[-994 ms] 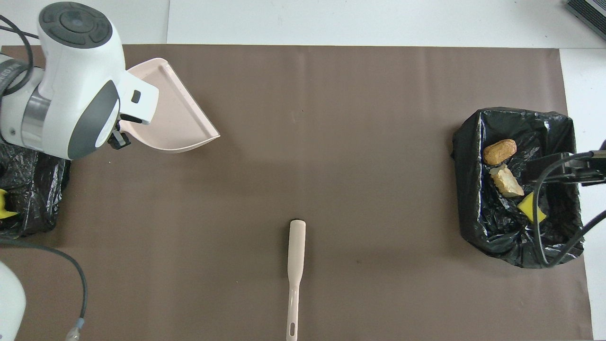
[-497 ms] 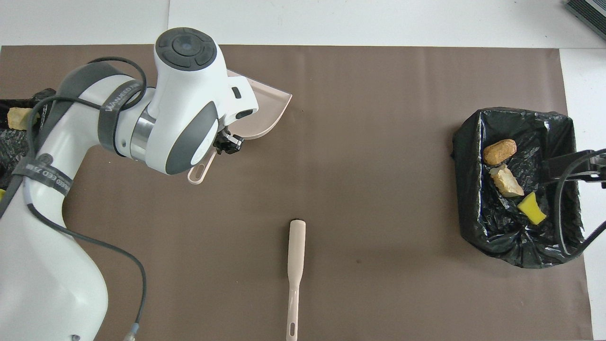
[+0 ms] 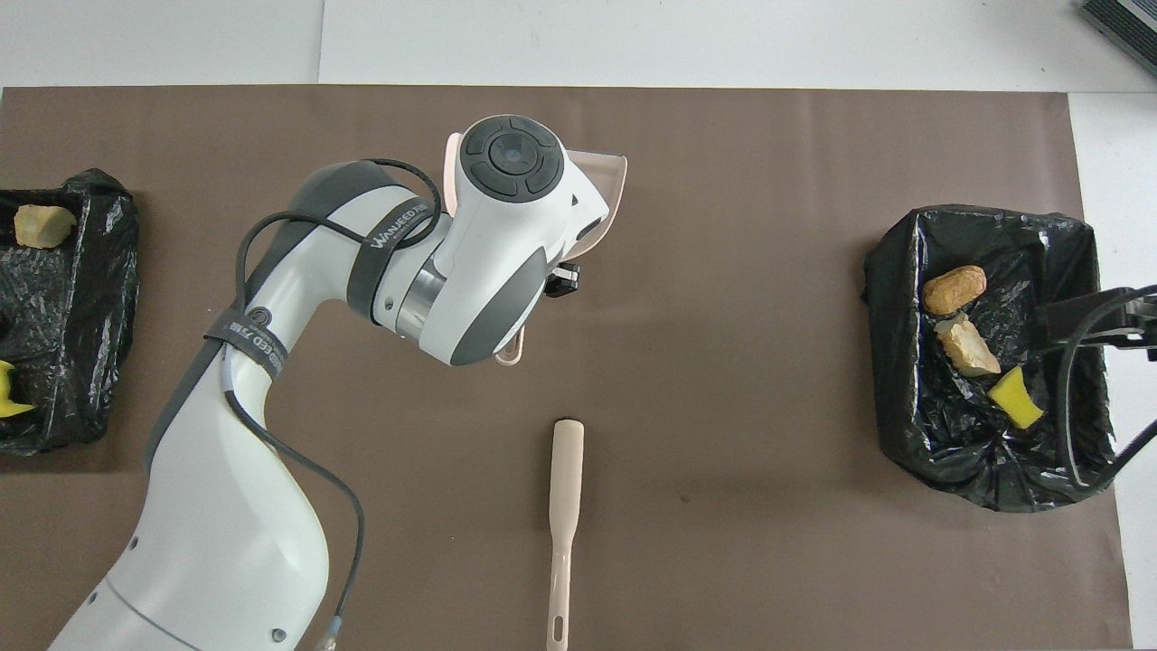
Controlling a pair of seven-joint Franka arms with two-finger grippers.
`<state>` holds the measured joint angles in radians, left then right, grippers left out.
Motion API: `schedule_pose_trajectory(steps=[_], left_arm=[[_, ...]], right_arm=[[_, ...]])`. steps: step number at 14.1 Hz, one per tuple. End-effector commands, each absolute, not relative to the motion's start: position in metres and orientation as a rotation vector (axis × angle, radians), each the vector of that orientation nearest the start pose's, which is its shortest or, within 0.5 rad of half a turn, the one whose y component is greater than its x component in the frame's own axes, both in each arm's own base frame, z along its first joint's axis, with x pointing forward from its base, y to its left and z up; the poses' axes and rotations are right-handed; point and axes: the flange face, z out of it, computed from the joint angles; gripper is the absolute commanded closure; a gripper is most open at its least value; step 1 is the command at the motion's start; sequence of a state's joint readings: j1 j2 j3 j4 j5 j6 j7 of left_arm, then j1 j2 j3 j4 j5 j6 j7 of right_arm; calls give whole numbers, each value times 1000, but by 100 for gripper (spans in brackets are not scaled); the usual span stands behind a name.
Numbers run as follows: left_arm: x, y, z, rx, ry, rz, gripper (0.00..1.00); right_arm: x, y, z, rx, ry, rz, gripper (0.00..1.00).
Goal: Sweep and dump trash in bin
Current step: 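Place the dustpan back on the table center with the left gripper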
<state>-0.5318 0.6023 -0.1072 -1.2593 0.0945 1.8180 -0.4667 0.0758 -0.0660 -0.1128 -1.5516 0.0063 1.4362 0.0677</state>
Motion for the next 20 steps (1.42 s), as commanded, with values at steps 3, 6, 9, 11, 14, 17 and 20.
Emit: schedule_pose_trajectory(steps=[3,6,9,11,14,17,20], left_arm=[[605,-433,375,-3109,234,11,100],[598,-433,367,-3109,255,10,100],[586,-430,357,-3106,264,16,77],[582,-428,358,-3107,261,37,32],[582,-425,365,-3099,266,33,0],[585,-393,420,-3097,412,-36,0],[577,-330,471,-3084,368,-19,0]], right_arm=[[515,-31,658,-3129,71,70,0],[515,-30,658,-3128,71,70,0],[521,-25,660,-3142,39,-4,0],[523,-27,659,-3140,44,-11,0],[523,-24,662,-3119,55,-19,0],[521,-21,660,-3121,41,5,0],[522,-21,660,-3121,41,5,0]])
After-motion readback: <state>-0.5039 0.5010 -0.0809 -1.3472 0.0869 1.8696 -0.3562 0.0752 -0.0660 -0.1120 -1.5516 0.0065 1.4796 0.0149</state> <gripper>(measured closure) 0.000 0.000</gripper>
